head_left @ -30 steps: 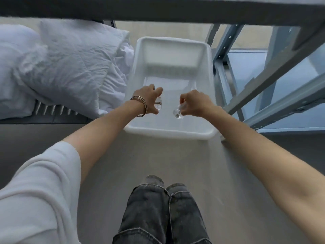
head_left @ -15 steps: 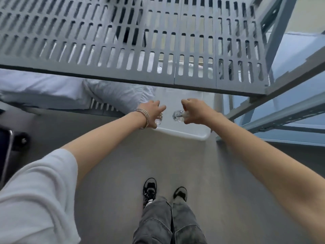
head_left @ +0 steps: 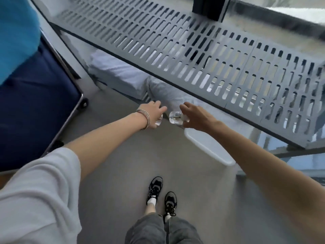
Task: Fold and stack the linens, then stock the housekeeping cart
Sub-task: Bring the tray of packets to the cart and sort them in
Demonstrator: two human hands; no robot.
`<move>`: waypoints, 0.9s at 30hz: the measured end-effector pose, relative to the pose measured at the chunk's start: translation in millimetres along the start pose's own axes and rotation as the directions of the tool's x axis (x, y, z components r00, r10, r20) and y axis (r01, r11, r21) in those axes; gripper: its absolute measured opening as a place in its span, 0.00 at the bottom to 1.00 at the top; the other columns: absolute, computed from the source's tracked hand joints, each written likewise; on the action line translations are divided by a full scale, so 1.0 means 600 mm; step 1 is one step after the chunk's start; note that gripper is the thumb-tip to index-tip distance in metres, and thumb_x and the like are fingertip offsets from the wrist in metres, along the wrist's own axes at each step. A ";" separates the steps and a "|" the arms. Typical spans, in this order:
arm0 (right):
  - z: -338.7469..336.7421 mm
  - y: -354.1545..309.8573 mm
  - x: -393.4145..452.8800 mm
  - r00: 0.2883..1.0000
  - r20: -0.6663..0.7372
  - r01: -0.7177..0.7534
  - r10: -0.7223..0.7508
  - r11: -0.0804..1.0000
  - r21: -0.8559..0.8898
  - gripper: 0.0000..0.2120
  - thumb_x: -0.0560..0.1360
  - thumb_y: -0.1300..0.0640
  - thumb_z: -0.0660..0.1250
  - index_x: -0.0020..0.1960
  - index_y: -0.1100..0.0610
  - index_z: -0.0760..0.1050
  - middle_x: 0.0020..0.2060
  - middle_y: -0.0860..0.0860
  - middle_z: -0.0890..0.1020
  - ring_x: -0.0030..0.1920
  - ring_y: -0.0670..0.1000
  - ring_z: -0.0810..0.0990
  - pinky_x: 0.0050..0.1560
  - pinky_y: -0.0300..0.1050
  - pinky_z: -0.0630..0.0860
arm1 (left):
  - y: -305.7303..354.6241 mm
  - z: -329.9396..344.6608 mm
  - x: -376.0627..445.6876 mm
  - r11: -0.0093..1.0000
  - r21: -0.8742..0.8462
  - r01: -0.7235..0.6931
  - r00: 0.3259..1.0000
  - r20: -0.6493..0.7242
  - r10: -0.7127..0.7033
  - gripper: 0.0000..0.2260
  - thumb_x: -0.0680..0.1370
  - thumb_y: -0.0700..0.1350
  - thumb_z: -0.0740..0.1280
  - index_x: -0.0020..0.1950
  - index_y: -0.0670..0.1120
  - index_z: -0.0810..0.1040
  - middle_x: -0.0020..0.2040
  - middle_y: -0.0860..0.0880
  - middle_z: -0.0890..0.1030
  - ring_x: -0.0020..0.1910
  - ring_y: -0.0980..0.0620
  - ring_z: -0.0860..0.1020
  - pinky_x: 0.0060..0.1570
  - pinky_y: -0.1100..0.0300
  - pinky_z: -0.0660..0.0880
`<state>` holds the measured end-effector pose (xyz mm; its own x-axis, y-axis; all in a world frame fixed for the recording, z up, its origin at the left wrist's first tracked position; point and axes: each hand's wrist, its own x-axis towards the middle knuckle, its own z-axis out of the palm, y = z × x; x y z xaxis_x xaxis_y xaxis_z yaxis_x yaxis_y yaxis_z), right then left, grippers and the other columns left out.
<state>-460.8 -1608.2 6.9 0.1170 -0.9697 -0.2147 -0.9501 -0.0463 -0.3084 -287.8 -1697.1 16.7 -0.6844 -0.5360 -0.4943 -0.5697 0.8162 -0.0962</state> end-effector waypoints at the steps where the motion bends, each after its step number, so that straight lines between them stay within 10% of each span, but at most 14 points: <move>1: 0.000 -0.022 0.014 0.999 0.007 0.042 -0.042 0.999 -0.002 0.14 0.67 0.63 0.70 0.48 0.64 0.69 0.45 0.61 0.74 0.37 0.60 0.72 0.35 0.49 0.64 | -0.018 0.006 -0.022 0.999 -0.014 0.045 0.999 -0.002 -0.045 0.28 0.72 0.48 0.70 0.67 0.45 0.62 0.62 0.43 0.66 0.61 0.44 0.70 0.46 0.52 0.71; 27: 0.147 -0.878 0.113 0.648 0.263 0.755 -0.715 0.559 -0.341 0.21 0.70 0.53 0.68 0.61 0.56 0.71 0.55 0.54 0.76 0.53 0.57 0.78 0.54 0.46 0.69 | -0.307 0.360 -0.837 0.664 -0.190 0.723 0.689 0.130 -0.713 0.22 0.70 0.48 0.67 0.62 0.46 0.67 0.57 0.44 0.70 0.56 0.45 0.72 0.38 0.57 0.67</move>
<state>73.4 -1628.1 73.3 0.8310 -0.5321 -0.1625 -0.5417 -0.8403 -0.0187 258.9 -1531.7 95.8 -0.0068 -0.9233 -0.3841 -0.9598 0.1139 -0.2567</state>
